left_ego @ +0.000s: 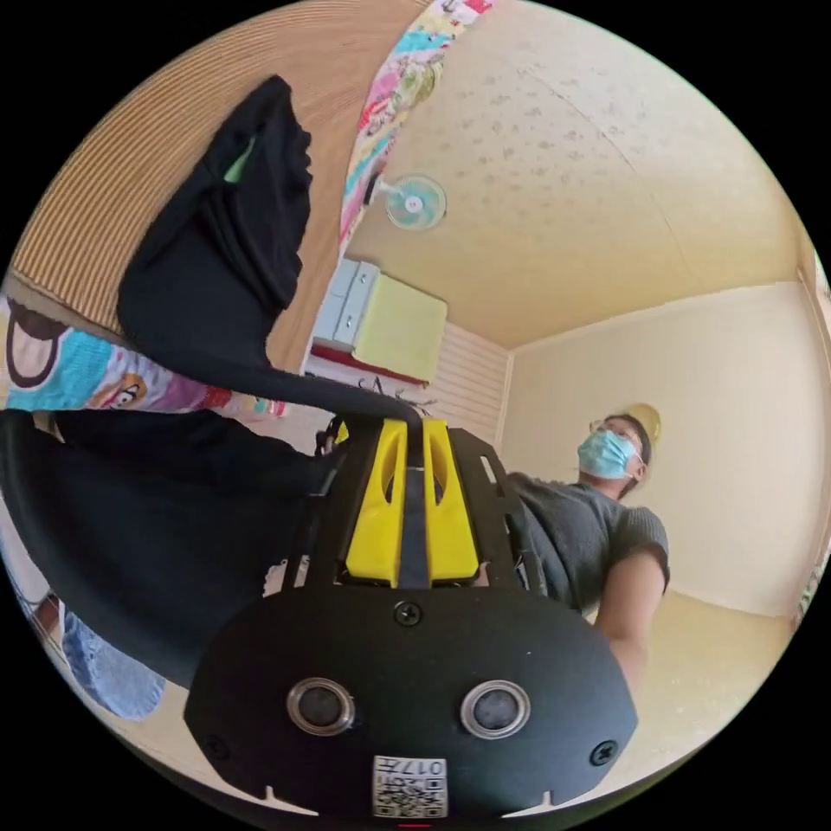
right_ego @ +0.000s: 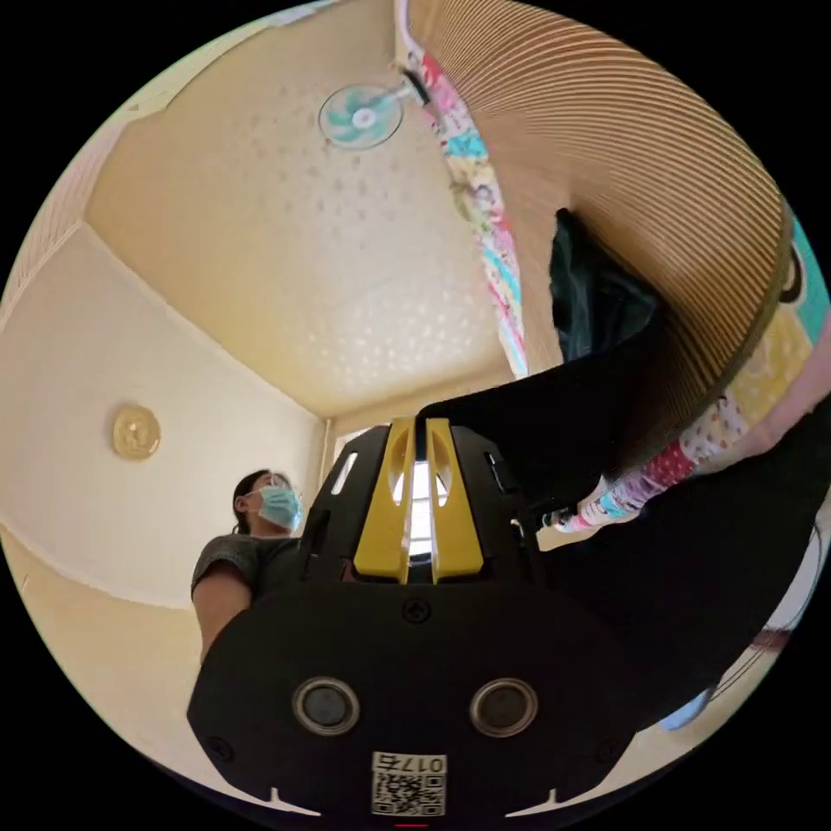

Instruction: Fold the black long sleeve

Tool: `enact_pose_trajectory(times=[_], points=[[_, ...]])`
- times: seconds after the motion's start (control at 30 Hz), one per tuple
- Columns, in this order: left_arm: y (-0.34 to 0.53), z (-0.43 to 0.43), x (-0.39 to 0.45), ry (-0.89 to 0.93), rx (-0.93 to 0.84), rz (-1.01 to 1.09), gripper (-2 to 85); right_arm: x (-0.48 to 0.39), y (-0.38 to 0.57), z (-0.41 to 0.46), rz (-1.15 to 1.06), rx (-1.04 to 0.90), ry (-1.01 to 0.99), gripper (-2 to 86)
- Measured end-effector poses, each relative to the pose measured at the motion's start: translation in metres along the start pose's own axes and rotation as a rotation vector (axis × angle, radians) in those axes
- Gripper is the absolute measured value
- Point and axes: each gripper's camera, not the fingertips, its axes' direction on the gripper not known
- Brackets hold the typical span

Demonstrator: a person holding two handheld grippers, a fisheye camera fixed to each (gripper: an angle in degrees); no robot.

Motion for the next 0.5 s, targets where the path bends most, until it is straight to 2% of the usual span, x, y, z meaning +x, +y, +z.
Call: enact_pose_trajectory(times=[0.07,0.17,0.3,0.5], points=[[-0.013,-0.009,-0.006,-0.061,0.138,-0.053,3.7,0.021,-0.011,0.003,0.108,0.204,0.094,2.0],[-0.051,-0.01,-0.015,-0.069,0.278,-0.116,3.7,0.036,-0.05,0.033,0.144,0.316,0.072,2.0],[-0.117,-0.008,-0.002,-0.105,0.468,-0.124,3.7,0.029,-0.114,0.094,0.108,0.31,0.148,1.9],[-0.197,-0.01,0.004,-0.108,0.638,-0.133,3.7,0.033,-0.194,0.191,0.119,0.323,0.19,2.2]])
